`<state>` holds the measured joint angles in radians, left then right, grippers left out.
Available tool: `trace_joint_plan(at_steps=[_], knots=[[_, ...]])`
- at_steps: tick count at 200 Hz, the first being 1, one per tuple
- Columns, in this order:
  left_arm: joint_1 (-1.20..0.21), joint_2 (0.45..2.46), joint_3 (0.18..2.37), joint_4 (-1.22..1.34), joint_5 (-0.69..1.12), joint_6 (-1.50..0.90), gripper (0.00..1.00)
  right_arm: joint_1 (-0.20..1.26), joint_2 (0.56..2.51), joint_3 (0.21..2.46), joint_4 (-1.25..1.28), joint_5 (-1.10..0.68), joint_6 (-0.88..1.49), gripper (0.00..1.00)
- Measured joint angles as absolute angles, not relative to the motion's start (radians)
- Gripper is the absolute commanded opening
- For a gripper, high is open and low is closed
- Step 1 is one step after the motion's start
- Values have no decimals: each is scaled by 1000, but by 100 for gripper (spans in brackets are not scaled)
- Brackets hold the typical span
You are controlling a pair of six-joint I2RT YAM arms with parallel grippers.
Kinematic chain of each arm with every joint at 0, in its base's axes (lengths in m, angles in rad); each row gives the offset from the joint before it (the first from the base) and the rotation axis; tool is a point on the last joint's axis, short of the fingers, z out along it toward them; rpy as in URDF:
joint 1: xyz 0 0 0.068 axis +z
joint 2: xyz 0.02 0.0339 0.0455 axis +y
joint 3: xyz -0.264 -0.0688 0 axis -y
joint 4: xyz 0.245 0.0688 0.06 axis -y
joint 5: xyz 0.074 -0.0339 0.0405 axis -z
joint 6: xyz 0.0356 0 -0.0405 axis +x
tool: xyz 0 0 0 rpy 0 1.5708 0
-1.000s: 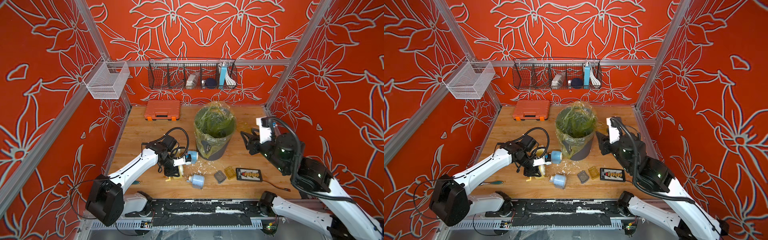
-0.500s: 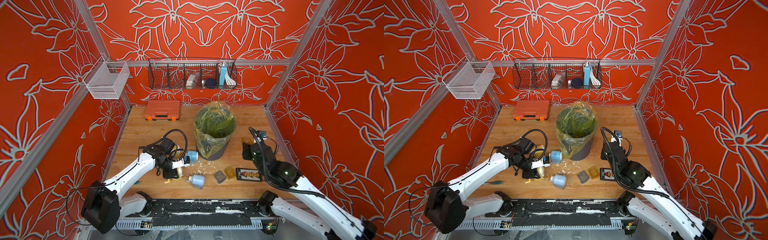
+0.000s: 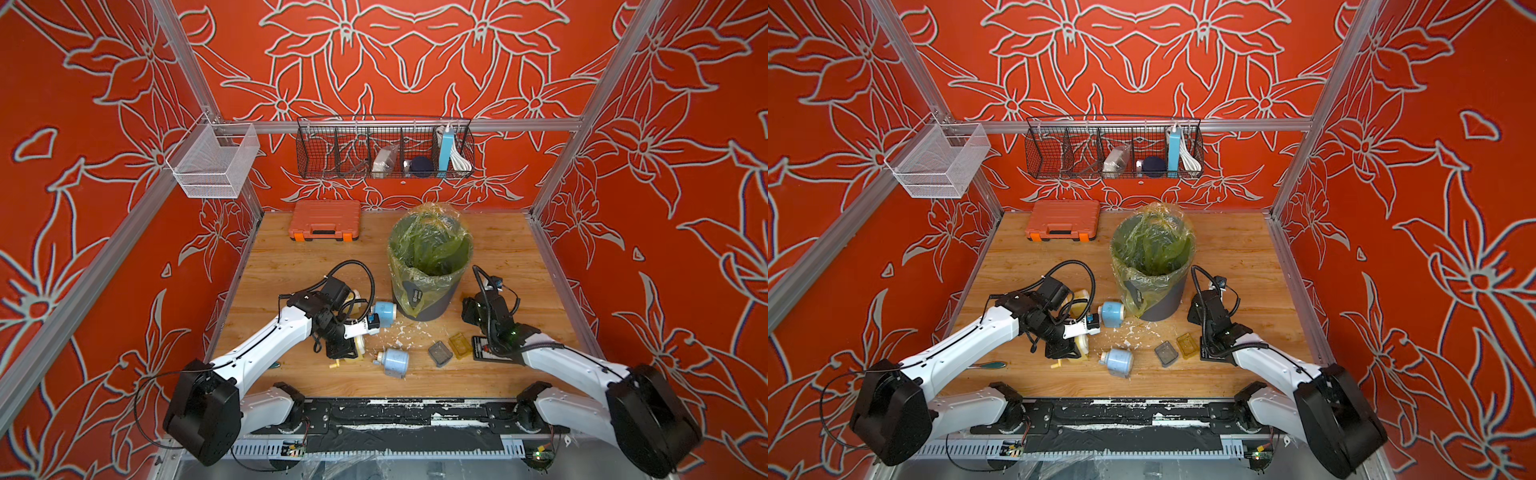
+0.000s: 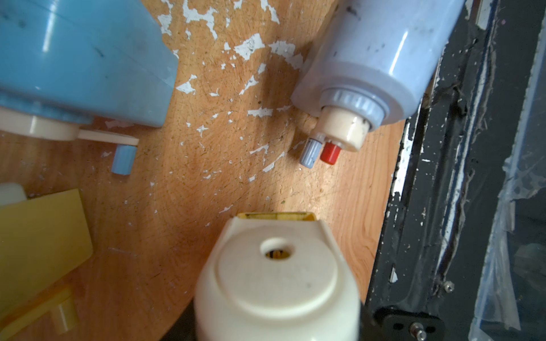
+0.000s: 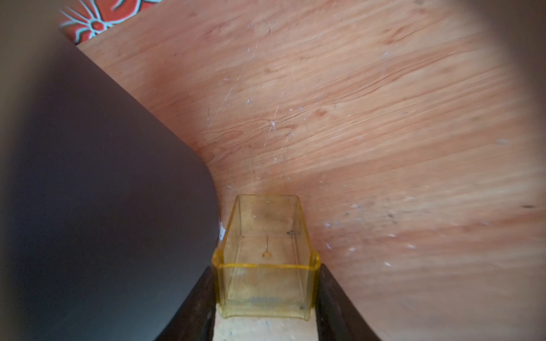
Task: Take out the pencil sharpener tray and clean the shavings
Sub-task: Place the container at the center of the board.
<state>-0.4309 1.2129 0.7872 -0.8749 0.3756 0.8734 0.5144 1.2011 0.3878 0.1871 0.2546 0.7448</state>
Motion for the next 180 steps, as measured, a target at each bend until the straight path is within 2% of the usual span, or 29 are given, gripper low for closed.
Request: trace_joint_plan(at_steps=[47,72,74,78,80,134,152,171,180], knots=[[-431,1250,789,-874,350,873,0,482,1319,390,345,189,762,58],[-431,1262,789,-866,320,873,0,478,1285,392,266,158,752,76],[-431,1263,789,-865,318,873,0,477,1279,392,256,155,750,80],[-431,1264,789,-862,311,873,0,478,1268,394,237,152,743,94],[-431,1266,789,-860,309,873,0,477,1261,395,226,151,747,96],[-442,1307,789,-788,226,871,0,476,1065,480,-10,133,686,97],[-459,1319,779,-752,200,869,20,476,993,501,-88,134,682,97],[-474,1325,755,-719,178,862,32,476,899,527,-183,143,668,97],[-477,1321,751,-713,174,861,42,476,850,543,-224,151,661,97]])
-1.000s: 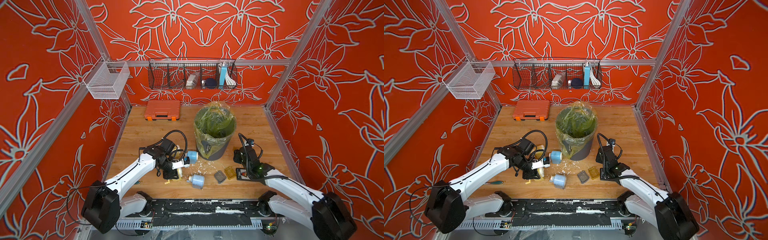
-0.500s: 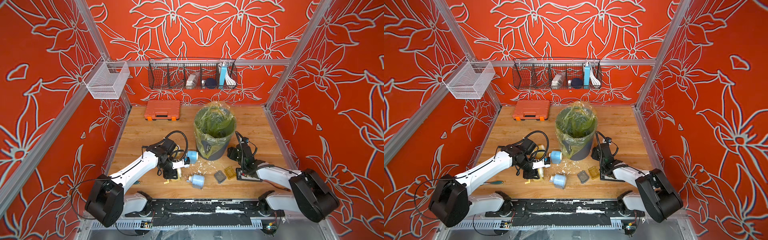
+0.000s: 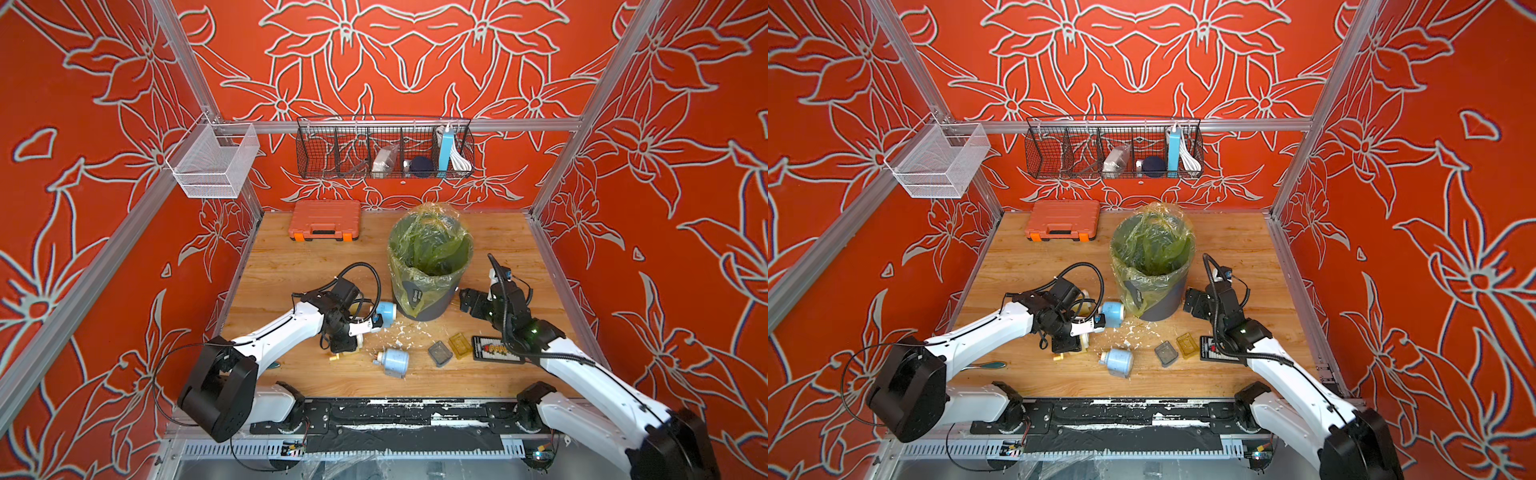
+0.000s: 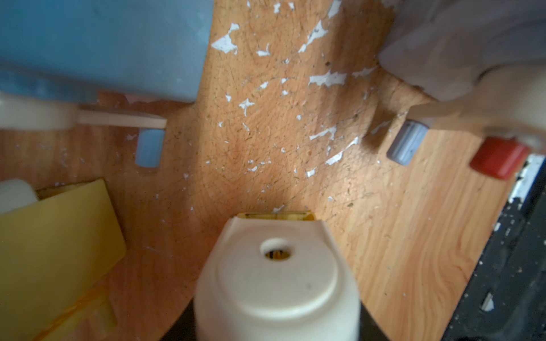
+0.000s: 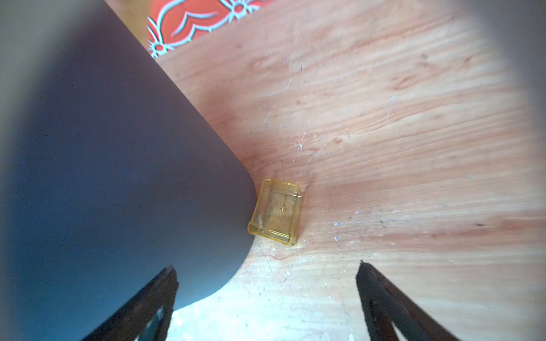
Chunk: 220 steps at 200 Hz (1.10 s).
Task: Take out the pencil sharpener tray and clean the shavings
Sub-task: Place the pencil sharpener at the center of the board.
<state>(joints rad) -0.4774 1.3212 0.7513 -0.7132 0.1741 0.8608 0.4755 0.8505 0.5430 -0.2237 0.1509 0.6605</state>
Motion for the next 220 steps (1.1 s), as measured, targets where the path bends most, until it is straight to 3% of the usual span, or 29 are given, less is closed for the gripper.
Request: trace_joint_plan(at_steps=[21,79,124,157,220], knots=[[-481,1310,738,-696,165,858,65,476,764,584,-307,158,641,97],[-486,1263,715,-719,162,846,86,476,684,667,-448,93,577,97],[-536,1071,770,-825,192,845,87,476,611,656,-461,-4,514,94],[-695,942,852,-892,216,871,83,476,476,563,-435,-60,507,92],[-876,1245,962,-879,222,892,82,476,462,552,-439,-141,486,90]])
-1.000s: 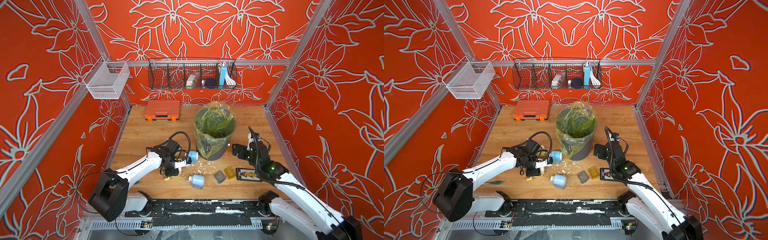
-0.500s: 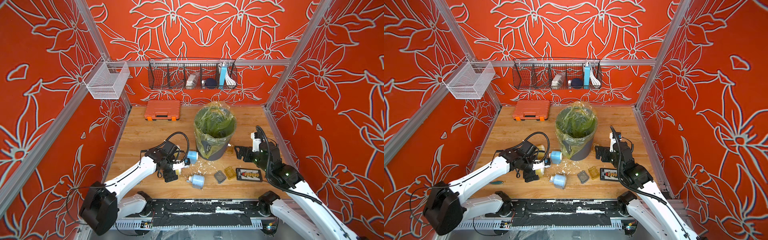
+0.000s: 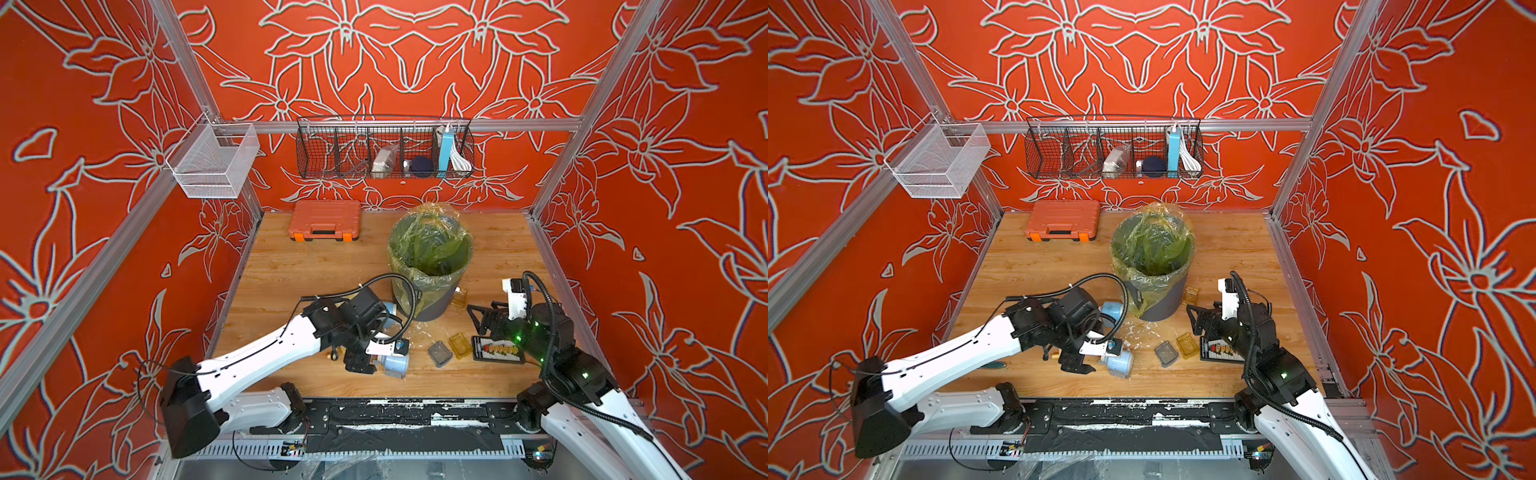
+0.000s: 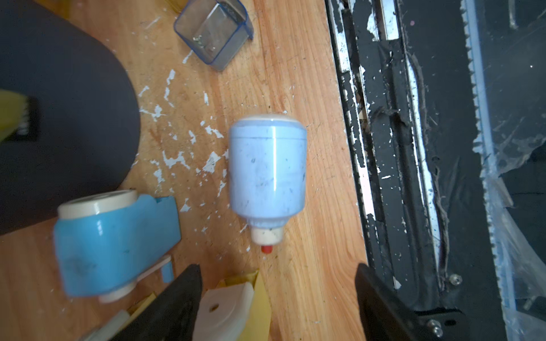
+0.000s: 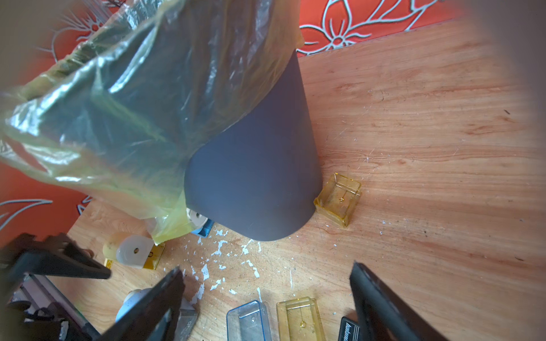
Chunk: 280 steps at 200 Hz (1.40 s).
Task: Take out the pencil sharpener tray and clean the shavings
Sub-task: Place the pencil sharpener at the center of the board, then pick up the pencil sharpener from the center of the board.
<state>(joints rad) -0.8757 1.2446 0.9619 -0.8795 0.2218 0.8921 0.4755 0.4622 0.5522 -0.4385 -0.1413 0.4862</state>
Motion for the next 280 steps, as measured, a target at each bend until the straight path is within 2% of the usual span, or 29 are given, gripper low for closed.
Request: trace_joint_plan(at_steps=[72,98,130,148,168,176,214,252,280], knots=[[-976,1416,963,-713,221,813,82,476,410,552,-495,-159,458,91],[-988,1467,963,-666,199,791,69,476,405,552,-510,-159,453,91],[-989,1512,932,-614,158,768,62,476,404,554,-541,-160,440,91],[-989,1511,914,-598,155,750,47,476,405,554,-550,-165,435,92],[-991,1510,913,-579,153,731,11,476,404,554,-550,-176,432,94],[-991,1509,913,-577,151,725,0,476,402,554,-550,-179,430,94],[-995,1385,914,-624,159,698,0,476,373,585,-550,-230,359,93],[-995,1140,975,-730,204,667,0,478,435,706,-545,-425,216,87],[-995,1059,1047,-831,250,655,0,569,518,781,-546,-525,105,89]])
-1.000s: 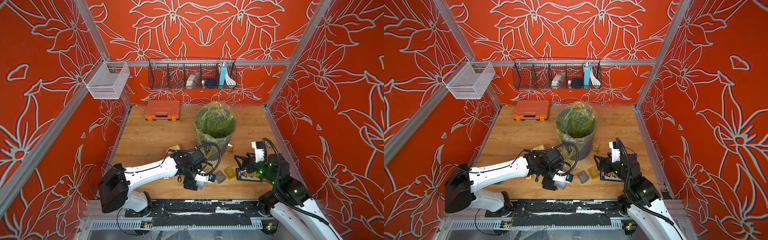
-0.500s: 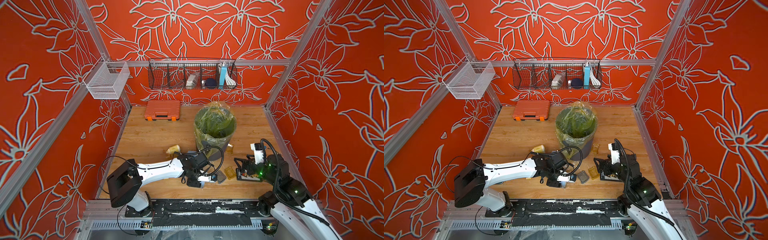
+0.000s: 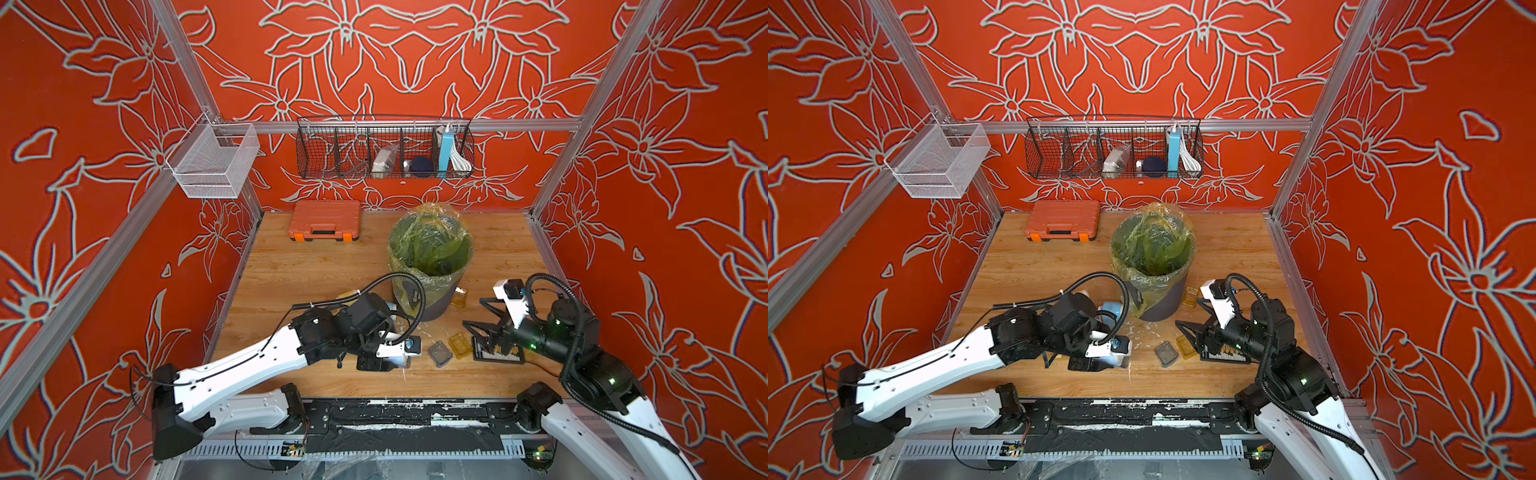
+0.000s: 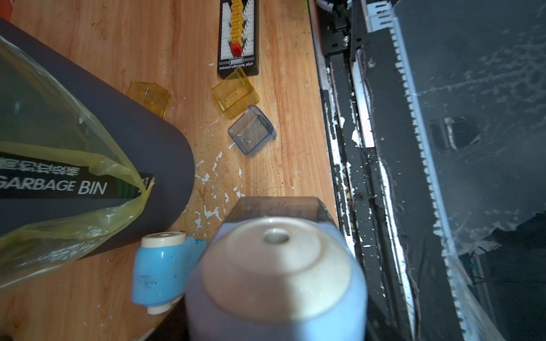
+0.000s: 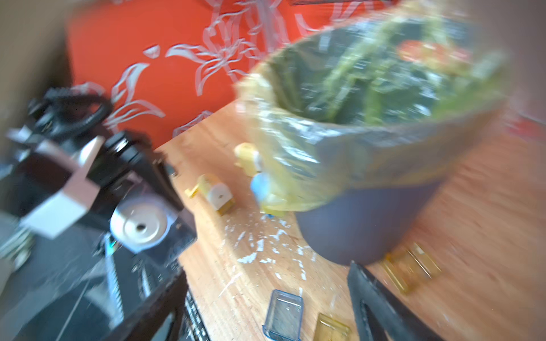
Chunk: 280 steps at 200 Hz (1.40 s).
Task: Take out the pencil sharpener tray and clean the shavings
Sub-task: Pick up the pencil sharpener from the center of the board, then open the container of the pencil sharpener.
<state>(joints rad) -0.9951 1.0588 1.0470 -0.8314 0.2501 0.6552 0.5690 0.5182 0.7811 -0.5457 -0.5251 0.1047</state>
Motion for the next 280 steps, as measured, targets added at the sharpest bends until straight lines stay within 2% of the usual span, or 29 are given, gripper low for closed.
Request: trace_joint_plan(at_steps=[42,74,144,280], knots=[[-987,1034,1083,-903,334,637,0,967,661,851,-537,-440,-34,92],[-981,1015,1083,-904,379,620,0,1105,722,822,-467,-353,-44,89],[-981,912,1080,-838,431,558,0,1196,801,741,-280,-284,-13,83],[-979,907,1041,-793,441,507,0,1258,877,758,-223,-325,-4,80]])
